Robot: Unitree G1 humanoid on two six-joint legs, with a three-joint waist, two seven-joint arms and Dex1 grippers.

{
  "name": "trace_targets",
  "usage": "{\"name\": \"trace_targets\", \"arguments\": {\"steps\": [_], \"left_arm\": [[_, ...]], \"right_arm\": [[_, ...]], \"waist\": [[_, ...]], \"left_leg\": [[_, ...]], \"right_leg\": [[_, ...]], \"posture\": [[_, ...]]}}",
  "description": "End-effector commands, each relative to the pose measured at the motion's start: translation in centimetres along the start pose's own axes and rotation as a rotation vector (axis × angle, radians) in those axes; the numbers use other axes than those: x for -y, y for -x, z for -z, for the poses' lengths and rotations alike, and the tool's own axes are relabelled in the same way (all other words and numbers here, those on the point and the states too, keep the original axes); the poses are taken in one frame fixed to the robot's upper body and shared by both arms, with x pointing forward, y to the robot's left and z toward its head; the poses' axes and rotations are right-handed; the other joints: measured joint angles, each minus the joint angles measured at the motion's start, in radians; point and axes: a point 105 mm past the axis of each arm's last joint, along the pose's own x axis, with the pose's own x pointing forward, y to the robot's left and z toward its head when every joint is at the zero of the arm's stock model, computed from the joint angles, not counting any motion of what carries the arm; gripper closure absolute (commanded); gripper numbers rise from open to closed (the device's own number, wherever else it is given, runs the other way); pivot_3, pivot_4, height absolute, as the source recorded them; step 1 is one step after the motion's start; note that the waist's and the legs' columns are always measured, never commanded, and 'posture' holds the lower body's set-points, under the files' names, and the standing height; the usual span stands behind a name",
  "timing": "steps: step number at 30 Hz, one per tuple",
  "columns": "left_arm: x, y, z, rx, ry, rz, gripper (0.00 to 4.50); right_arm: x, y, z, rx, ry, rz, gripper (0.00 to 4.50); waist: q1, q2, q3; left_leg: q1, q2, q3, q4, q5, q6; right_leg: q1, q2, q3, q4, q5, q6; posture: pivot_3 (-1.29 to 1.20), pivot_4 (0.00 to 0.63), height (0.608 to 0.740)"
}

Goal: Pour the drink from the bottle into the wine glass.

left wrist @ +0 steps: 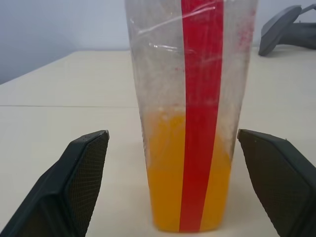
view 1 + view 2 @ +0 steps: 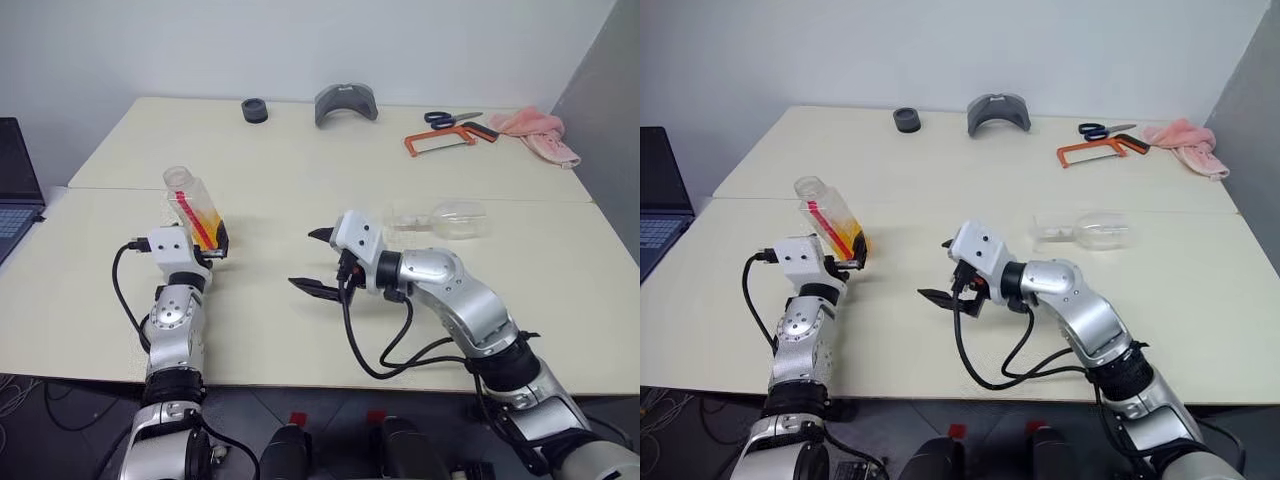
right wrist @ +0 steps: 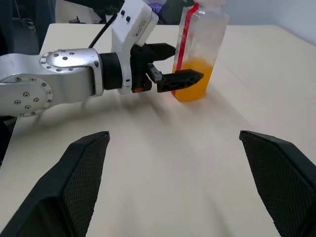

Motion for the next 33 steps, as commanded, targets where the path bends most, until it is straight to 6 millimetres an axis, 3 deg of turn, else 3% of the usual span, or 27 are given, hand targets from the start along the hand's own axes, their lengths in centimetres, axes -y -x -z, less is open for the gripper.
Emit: {"name": "trace_targets", "arguments": {"steps": [1, 8, 11, 15, 18, 24, 33], "left_arm": [[0.3, 0.9, -0.6, 0.012, -0.006, 0.009, 0.02], [1.7, 4.6, 0.6, -0.053, -0.021, 0.093, 0.02], [4.2, 6.0, 0.5, -0.053, -0.039, 0.260, 0.02], [7.4, 7.2, 0.3, -0.073, 0.011, 0.489, 0.02], [9.7, 7.6, -0.8, -0.079, 0.012, 0.730, 0.02], [10.9, 7.4, -2.4, -0.086, -0.033, 0.985, 0.02], [13.1, 7.3, -4.0, -0.068, -0.066, 1.157, 0.02]], "right_arm": [[0.0, 1.2, -0.7, 0.028, 0.002, 0.018, 0.00], [-0.4, 4.2, 1.2, -0.001, -0.139, 0.069, 0.00], [-0.1, 6.2, 2.1, 0.014, -0.322, 0.143, 0.00], [1.3, 7.9, 3.6, 0.010, -0.502, 0.296, 0.00], [4.2, 9.0, 5.5, 0.075, -0.762, 0.535, 0.00], [7.3, 9.2, 7.1, 0.223, -1.070, 0.788, 0.00], [10.7, 8.5, 8.3, 0.418, -1.361, 0.949, 0.00]], "waist": [[0.000, 0.000, 0.000], [0.001, 0.000, 0.000], [0.003, 0.000, 0.000], [0.003, 0.000, 0.000], [-0.001, 0.000, 0.000], [-0.003, 0.001, 0.000], [-0.003, 0.002, 0.000]], "left_leg": [[0.000, 0.000, 0.000, 0.000, 0.000, 0.000], [0.000, 0.000, 0.000, 0.000, 0.000, 0.000], [0.000, 0.001, 0.000, 0.000, 0.000, 0.001], [0.001, 0.000, 0.000, -0.001, 0.000, 0.001], [0.002, 0.000, 0.002, -0.001, 0.000, 0.001], [0.004, 0.000, 0.005, -0.002, 0.000, 0.001], [0.004, 0.000, 0.006, -0.002, 0.000, 0.001]], "right_leg": [[0.000, 0.000, 0.000, 0.000, 0.000, 0.000], [0.001, 0.000, 0.000, -0.001, 0.000, 0.000], [0.002, 0.000, 0.000, -0.002, 0.000, 0.000], [0.003, 0.000, 0.000, -0.002, 0.000, 0.000], [0.003, 0.003, 0.001, -0.002, 0.000, 0.000], [0.003, 0.006, 0.002, 0.001, -0.001, -0.001], [0.002, 0.004, 0.002, 0.001, -0.001, -0.001]], "posture": [[0.00, 0.150, 0.740], [0.00, 0.150, 0.740], [0.00, 0.150, 0.740], [0.00, 0.150, 0.740], [0.00, 0.150, 0.740], [0.00, 0.150, 0.740], [0.00, 0.150, 0.740]]}}
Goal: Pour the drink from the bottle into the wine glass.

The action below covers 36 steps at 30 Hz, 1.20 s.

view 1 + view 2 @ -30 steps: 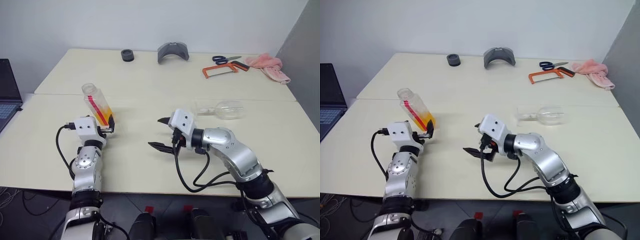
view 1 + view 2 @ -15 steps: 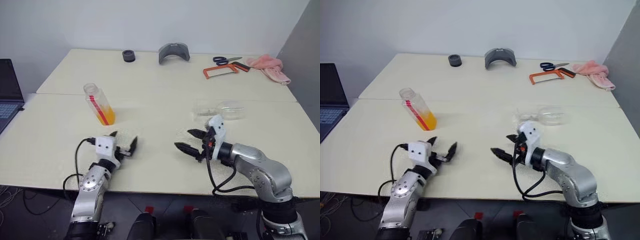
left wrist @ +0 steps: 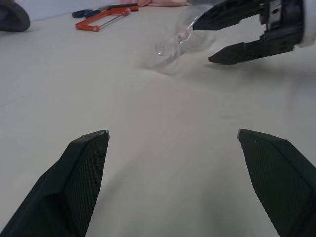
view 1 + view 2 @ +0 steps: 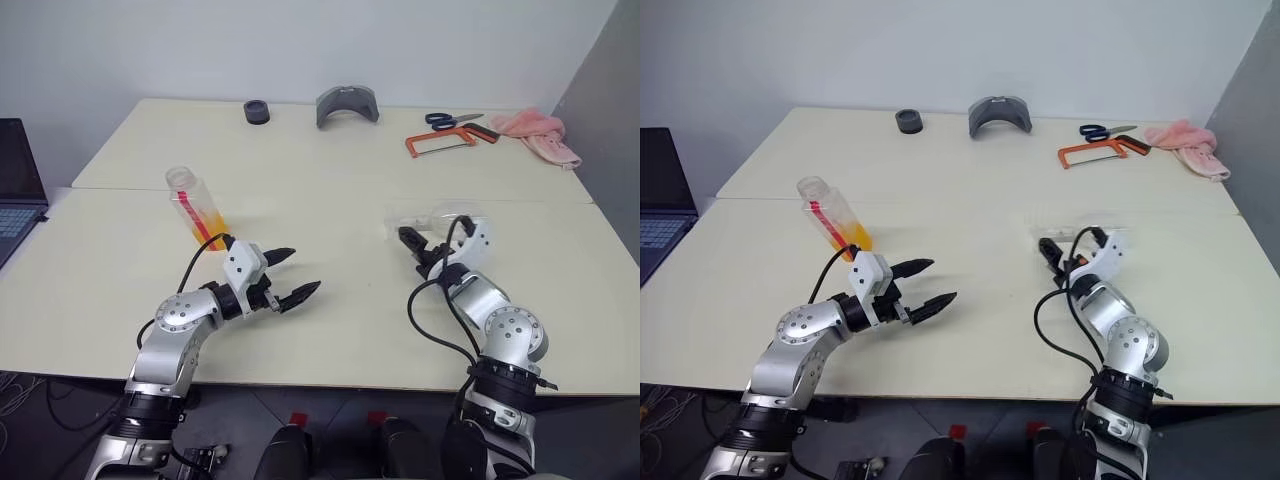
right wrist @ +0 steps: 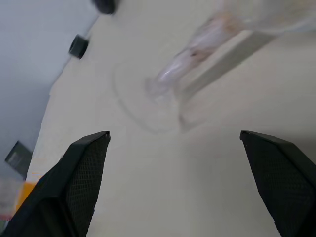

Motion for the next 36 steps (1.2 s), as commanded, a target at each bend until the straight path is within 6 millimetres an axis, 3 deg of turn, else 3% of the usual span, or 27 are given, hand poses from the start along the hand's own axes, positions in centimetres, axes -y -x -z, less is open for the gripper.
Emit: {"name": "trace_targets", "arguments": {"steps": [1, 6, 15, 22, 30, 36], "left_arm": [[0.9, -0.8, -1.6, 0.037, -0.020, 0.070, 0.02], [1.1, -1.1, -1.9, 0.034, -0.024, 0.092, 0.02], [0.7, -0.8, -1.3, 0.016, -0.031, 0.106, 0.02], [0.5, -0.5, -0.8, 0.002, -0.042, 0.112, 0.02], [0.5, -0.4, -0.6, -0.008, -0.051, 0.121, 0.02], [0.5, -0.4, -0.5, -0.013, -0.055, 0.121, 0.02]], "right_arm": [[-2.8, -1.4, -0.8, 0.066, -0.138, -0.066, 0.00], [-2.6, -2.9, -1.5, 0.104, -0.245, -0.047, 0.00], [-2.8, -5.2, -0.4, 0.083, -0.372, -0.031, 0.00], [-4.4, -6.2, 0.3, 0.062, -0.439, -0.047, 0.00], [-5.9, -7.5, 0.9, 0.046, -0.459, -0.053, 0.00], [-5.3, -8.3, 1.3, 0.043, -0.452, -0.030, 0.00]], "waist": [[-0.003, 0.000, 0.000], [-0.015, 0.000, 0.000], [-0.024, 0.000, 0.000], [-0.028, 0.000, 0.000], [-0.034, 0.001, 0.000], [-0.046, 0.001, 0.000]], "left_leg": [[0.000, 0.000, 0.000, 0.000, 0.000, 0.000], [0.000, 0.000, 0.000, 0.000, 0.000, 0.000], [0.001, 0.001, 0.000, 0.000, 0.000, 0.000], [0.002, 0.001, 0.000, -0.001, 0.000, 0.000], [0.002, 0.002, 0.000, -0.001, 0.000, 0.000], [0.002, 0.002, 0.000, -0.001, 0.000, 0.000]], "right_leg": [[0.000, 0.000, 0.000, 0.000, 0.000, 0.000], [0.000, 0.001, 0.000, 0.000, 0.000, 0.000], [0.000, 0.002, 0.000, 0.001, 0.000, 0.000], [0.000, 0.002, 0.001, 0.001, 0.000, 0.000], [0.000, 0.002, 0.001, 0.001, 0.000, 0.000], [0.000, 0.003, 0.002, 0.001, 0.000, 0.000]], "posture": [[0.00, 0.150, 0.740], [0.00, 0.150, 0.740], [0.00, 0.150, 0.740], [0.00, 0.150, 0.740], [0.00, 0.150, 0.740], [0.00, 0.150, 0.740]]}}
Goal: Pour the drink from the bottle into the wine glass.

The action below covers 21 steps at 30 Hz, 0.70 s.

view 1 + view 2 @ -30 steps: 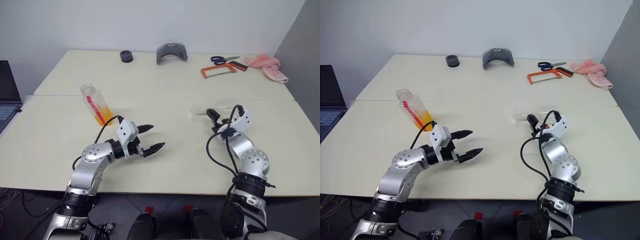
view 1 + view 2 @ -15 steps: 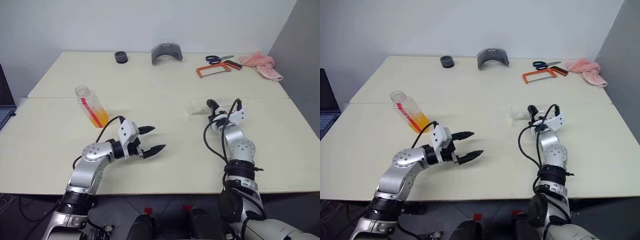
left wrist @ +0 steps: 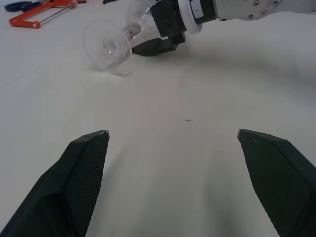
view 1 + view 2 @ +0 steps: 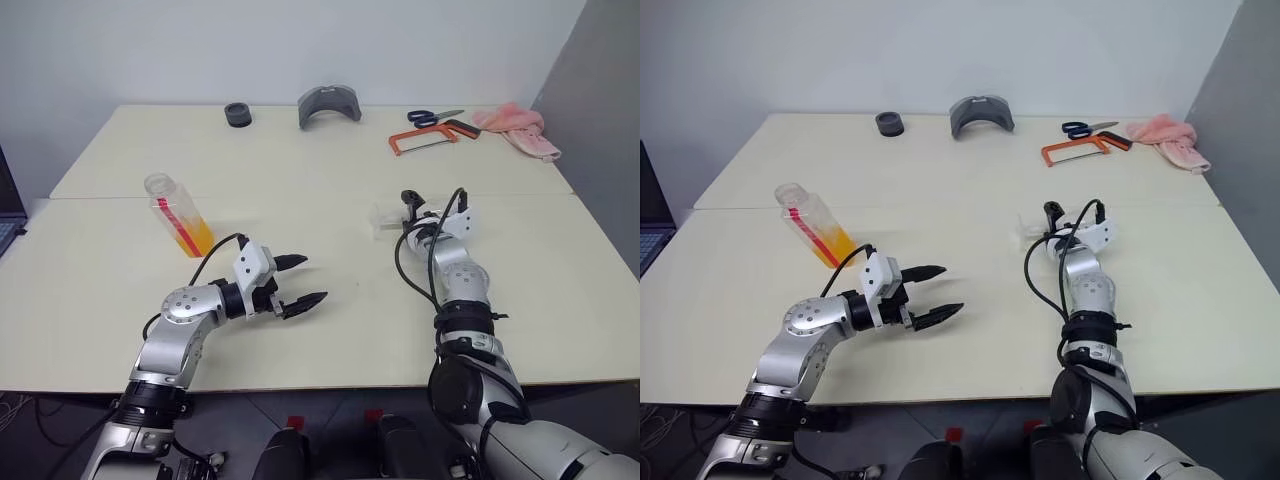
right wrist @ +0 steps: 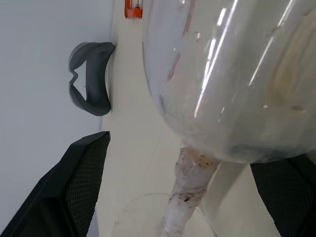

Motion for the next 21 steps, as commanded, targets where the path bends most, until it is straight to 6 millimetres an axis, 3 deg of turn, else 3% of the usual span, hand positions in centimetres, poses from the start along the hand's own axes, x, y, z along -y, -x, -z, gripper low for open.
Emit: {"name": "trace_targets", "arguments": {"steps": [1, 3, 8, 14, 19, 21], "left_arm": [[-0.2, 0.1, -0.9, 0.015, -0.047, 0.002, 0.01], [-0.2, 0.1, -1.0, 0.014, -0.050, 0.003, 0.00], [-0.1, -0.1, -1.1, 0.012, -0.059, 0.004, 0.00], [0.0, -0.2, -1.4, 0.016, -0.061, 0.000, 0.00], [-0.1, -0.2, -1.6, 0.020, -0.061, -0.010, 0.00], [-0.2, -0.2, -1.6, 0.020, -0.060, -0.019, 0.00]], "right_arm": [[-1.0, -0.6, 2.9, -0.065, -0.018, -0.019, 0.17], [-0.8, -0.7, 2.8, -0.057, -0.019, -0.013, 0.55], [-0.5, -0.8, 2.5, -0.048, -0.022, -0.012, 2.29], [-1.5, -0.1, 2.4, -0.073, 0.006, -0.072, 4.24], [-3.5, 1.3, 1.1, -0.049, 0.317, -0.208, 4.30], [-3.8, 1.9, 0.7, -0.009, 0.609, -0.269, 4.30]], "waist": [[-0.005, 0.000, 0.000], [-0.006, 0.000, 0.000], [-0.008, 0.000, 0.000], [-0.006, 0.002, 0.001], [-0.004, 0.003, 0.002], [-0.004, 0.005, 0.003]], "left_leg": [[0.000, 0.000, 0.000, 0.000, 0.000, 0.000], [0.000, 0.000, 0.000, 0.000, 0.000, 0.000], [0.000, 0.000, 0.000, 0.000, 0.000, 0.000], [0.000, 0.001, -0.001, 0.000, 0.000, 0.000], [-0.002, 0.002, -0.001, 0.000, 0.000, 0.000], [-0.003, 0.001, -0.001, 0.000, 0.000, 0.000]], "right_leg": [[0.000, 0.000, 0.000, 0.000, 0.000, 0.000], [0.000, 0.000, 0.000, 0.000, 0.000, 0.000], [0.000, 0.000, 0.000, 0.000, 0.000, 0.000], [0.000, -0.002, 0.000, 0.000, 0.000, 0.000], [-0.001, -0.002, 0.000, -0.001, 0.000, 0.000], [-0.001, -0.003, 0.000, -0.002, 0.000, 0.000]], "posture": [[0.00, 0.150, 0.740], [0.00, 0.150, 0.740], [0.00, 0.150, 0.740], [0.00, 0.150, 0.740], [0.00, 0.150, 0.740], [0.00, 0.150, 0.740]]}}
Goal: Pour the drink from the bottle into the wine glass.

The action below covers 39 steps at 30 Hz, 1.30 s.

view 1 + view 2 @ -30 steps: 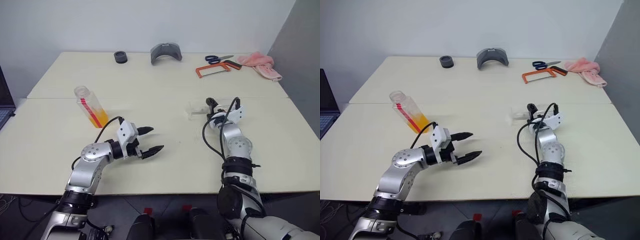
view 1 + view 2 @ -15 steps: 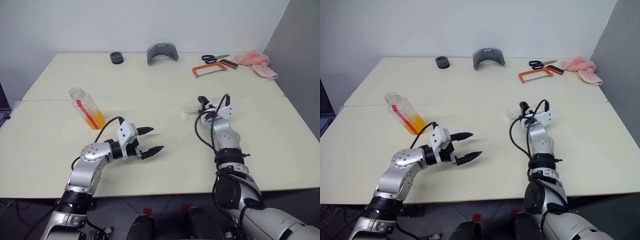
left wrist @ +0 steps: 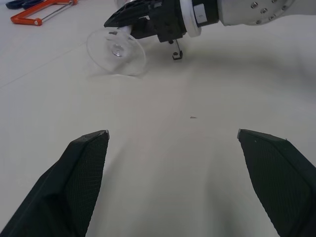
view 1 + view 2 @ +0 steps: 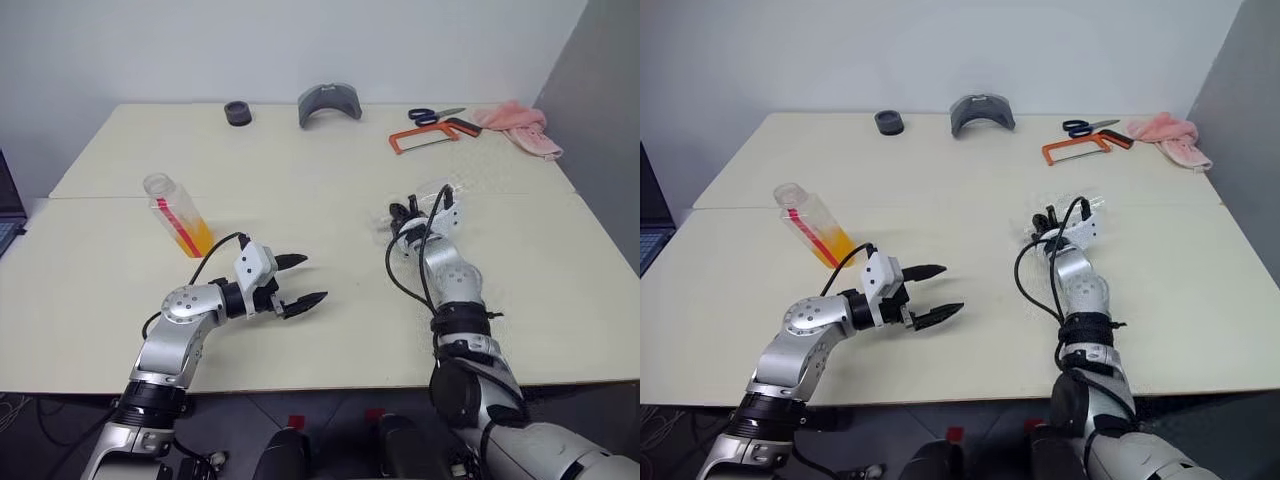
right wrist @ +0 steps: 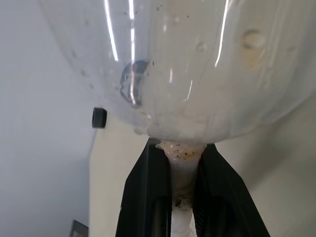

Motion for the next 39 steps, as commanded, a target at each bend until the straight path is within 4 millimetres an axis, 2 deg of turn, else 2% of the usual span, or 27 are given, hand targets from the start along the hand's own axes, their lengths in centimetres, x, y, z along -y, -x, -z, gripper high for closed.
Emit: {"name": "trace_targets", "arguments": {"steps": [1, 3, 5, 9, 14, 18, 22, 26, 28, 31, 34, 39], "left_arm": [[-0.1, 0.0, -1.4, 0.030, -0.048, -0.004, 0.00], [-0.2, 0.1, -1.3, 0.024, -0.048, -0.012, 0.00], [-0.3, 0.2, -1.1, 0.018, -0.045, -0.023, 0.00], [-1.0, 0.8, -0.9, 0.048, 0.012, -0.135, 0.00], [0.3, 1.9, 0.8, -0.004, 0.037, -0.142, 0.00], [-0.8, 3.2, 0.8, -0.007, 0.052, -0.207, 0.00], [-1.5, 4.4, 0.9, -0.020, 0.050, -0.261, 0.00], [-1.9, 6.3, 0.5, -0.027, 0.047, -0.313, 0.00], [-2.0, 6.8, 0.3, -0.029, 0.048, -0.326, 0.00], [-2.2, 7.9, 0.1, -0.035, 0.046, -0.355, 0.00], [-2.8, 8.9, -0.1, -0.034, 0.039, -0.411, 0.00], [-2.9, 9.3, -0.6, -0.025, 0.032, -0.433, 0.00]], "right_arm": [[-2.3, 0.8, -1.5, 0.064, 0.473, -0.129, 4.30], [-1.5, 1.3, -0.6, 0.048, 0.767, -0.167, 4.30], [-0.3, 1.7, 0.4, 0.014, 0.891, -0.179, 4.30], [1.6, 2.7, 2.2, -0.042, 0.982, -0.195, 4.30], [2.9, 3.8, 4.1, -0.100, 1.086, -0.237, 4.30], [3.4, 4.3, 5.2, -0.133, 1.133, -0.280, 4.30], [1.7, 4.1, 5.8, -0.112, 1.177, -0.374, 4.30], [-3.6, 3.2, 6.7, -0.024, 1.143, -0.563, 4.30], [-4.9, 2.9, 7.4, -0.028, 1.135, -0.611, 4.30], [-6.8, 2.3, 9.7, -0.081, 1.143, -0.705, 4.30], [-7.4, 1.8, 11.7, -0.136, 1.185, -0.766, 4.30], [-6.7, 1.3, 12.8, -0.182, 1.199, -0.775, 4.30]], "waist": [[0.002, 0.001, 0.001], [0.005, 0.001, 0.001], [0.005, 0.001, 0.001], [0.005, 0.001, 0.000], [0.009, 0.000, 0.000], [0.021, -0.003, -0.002], [0.019, -0.003, -0.002], [0.002, -0.003, -0.002], [-0.001, -0.002, -0.001], [0.000, -0.002, -0.001], [0.001, -0.001, 0.000], [0.017, -0.001, 0.000]], "left_leg": [[0.000, -0.001, 0.000, 0.000, 0.000, 0.000], [0.000, -0.002, 0.001, 0.001, 0.000, 0.000], [0.000, -0.003, 0.001, 0.000, 0.000, 0.000], [0.001, -0.001, 0.000, 0.000, 0.000, 0.000], [0.002, 0.000, -0.001, 0.000, 0.000, 0.000], [0.002, 0.000, -0.002, 0.000, 0.000, 0.000], [0.004, -0.001, 0.000, 0.000, 0.000, 0.000], [0.005, 0.000, 0.001, -0.001, 0.000, 0.000], [0.005, 0.002, 0.001, -0.001, 0.000, 0.000], [0.004, 0.008, 0.001, -0.002, 0.000, 0.000], [0.004, 0.007, 0.001, -0.002, 0.000, 0.000], [0.004, 0.002, 0.000, -0.001, 0.000, 0.000]], "right_leg": [[0.000, 0.000, 0.000, 0.000, 0.000, 0.000], [0.000, -0.001, -0.001, 0.000, 0.000, 0.000], [0.000, -0.001, -0.001, -0.001, 0.000, 0.000], [0.000, 0.000, -0.001, -0.001, 0.000, 0.000], [0.001, 0.000, 0.000, -0.001, 0.000, 0.000], [0.002, 0.000, -0.001, -0.001, 0.000, 0.000], [0.003, 0.001, 0.000, -0.001, 0.000, 0.000], [0.002, 0.001, 0.001, -0.001, 0.000, 0.000], [0.001, 0.001, 0.001, -0.001, 0.000, 0.000], [0.001, 0.002, 0.000, 0.000, -0.001, -0.001], [0.001, 0.002, 0.000, 0.000, -0.001, -0.001], [0.001, 0.000, -0.001, 0.000, -0.001, -0.001]], "posture": [[0.00, 0.150, 0.740], [0.00, 0.150, 0.740], [0.00, 0.150, 0.740], [0.00, 0.150, 0.740], [0.00, 0.150, 0.740], [0.00, 0.150, 0.740], [0.00, 0.150, 0.740], [0.00, 0.150, 0.740], [0.00, 0.150, 0.740], [0.00, 0.150, 0.740], [0.00, 0.150, 0.740], [0.00, 0.150, 0.740]]}}
